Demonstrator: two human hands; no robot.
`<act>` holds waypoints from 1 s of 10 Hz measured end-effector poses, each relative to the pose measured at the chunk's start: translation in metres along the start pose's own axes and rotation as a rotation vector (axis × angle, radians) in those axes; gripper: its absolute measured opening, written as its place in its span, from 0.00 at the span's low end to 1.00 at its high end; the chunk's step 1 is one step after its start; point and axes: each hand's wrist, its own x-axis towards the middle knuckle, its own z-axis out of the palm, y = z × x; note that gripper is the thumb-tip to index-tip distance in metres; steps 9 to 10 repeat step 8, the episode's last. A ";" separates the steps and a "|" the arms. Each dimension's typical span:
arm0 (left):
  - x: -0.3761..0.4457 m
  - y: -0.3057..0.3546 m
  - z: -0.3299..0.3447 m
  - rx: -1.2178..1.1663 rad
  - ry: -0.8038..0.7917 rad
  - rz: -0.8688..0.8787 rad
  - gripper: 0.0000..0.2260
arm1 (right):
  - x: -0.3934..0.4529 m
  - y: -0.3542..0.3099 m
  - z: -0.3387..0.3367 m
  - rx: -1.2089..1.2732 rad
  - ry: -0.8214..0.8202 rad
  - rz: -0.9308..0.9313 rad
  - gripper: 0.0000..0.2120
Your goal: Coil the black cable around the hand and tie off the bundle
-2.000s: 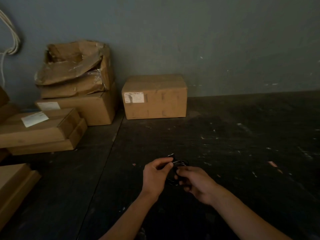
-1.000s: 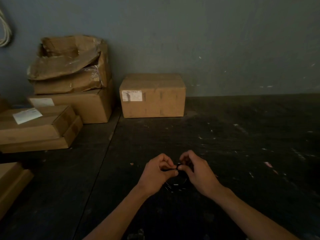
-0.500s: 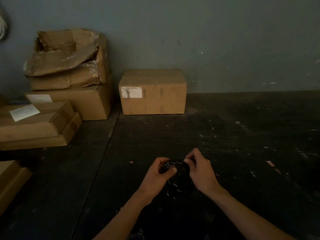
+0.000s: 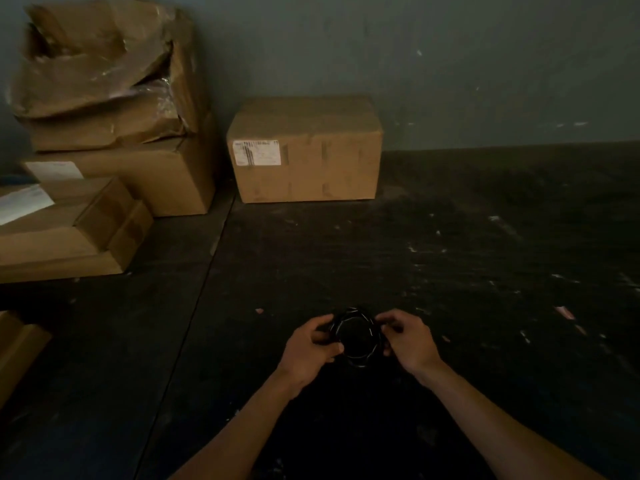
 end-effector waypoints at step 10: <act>0.017 -0.041 -0.005 0.285 0.111 -0.004 0.17 | -0.030 0.020 0.011 -0.119 -0.101 0.127 0.24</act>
